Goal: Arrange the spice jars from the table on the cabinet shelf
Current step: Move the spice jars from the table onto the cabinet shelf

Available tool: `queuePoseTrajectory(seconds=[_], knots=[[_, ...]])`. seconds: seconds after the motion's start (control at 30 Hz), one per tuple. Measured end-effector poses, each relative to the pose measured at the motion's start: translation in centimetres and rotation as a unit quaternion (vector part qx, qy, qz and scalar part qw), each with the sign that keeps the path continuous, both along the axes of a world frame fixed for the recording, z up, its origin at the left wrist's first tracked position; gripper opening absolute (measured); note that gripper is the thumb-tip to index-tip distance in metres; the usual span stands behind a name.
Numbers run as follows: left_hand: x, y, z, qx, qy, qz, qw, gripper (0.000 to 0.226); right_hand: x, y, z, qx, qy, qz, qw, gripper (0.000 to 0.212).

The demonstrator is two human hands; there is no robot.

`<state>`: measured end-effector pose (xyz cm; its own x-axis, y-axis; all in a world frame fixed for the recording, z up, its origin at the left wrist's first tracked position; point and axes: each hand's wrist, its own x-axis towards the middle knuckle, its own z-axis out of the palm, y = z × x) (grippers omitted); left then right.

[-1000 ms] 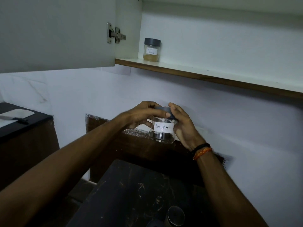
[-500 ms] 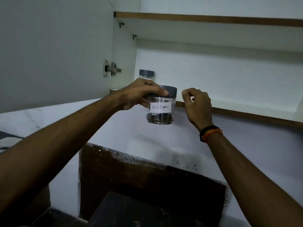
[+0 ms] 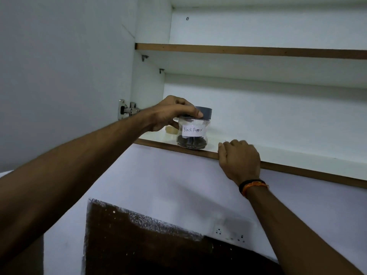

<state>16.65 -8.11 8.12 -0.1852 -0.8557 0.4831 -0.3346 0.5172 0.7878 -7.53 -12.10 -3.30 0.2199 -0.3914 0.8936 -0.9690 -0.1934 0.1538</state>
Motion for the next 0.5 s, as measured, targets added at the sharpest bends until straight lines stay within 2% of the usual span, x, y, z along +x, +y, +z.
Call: queuePoseTrajectory(seconds=[0.1,0.23,0.4,0.5], knots=[[0.6,-3.1,0.6,0.001,-0.01,0.008,1.0,0.052,0.4,-0.6,-0.5,-0.026,-0.03,-0.003,0.999,0.045],[1.4,-6.8,0.7,0.006,-0.007,0.022,1.0,0.042,0.7,-0.7,-0.6,-0.07,-0.023,-0.003,0.997,0.043],[0.9,-10.9,-0.2,0.023,-0.001,0.021,1.0,0.063,0.4,-1.7,-1.0,-0.13,0.007,-0.001,0.992,0.047],[0.4,-13.0,-0.9,0.031,0.016,0.015,0.999,0.06,0.4,-2.0,-1.2,-0.162,0.017,0.001,0.987,0.046]])
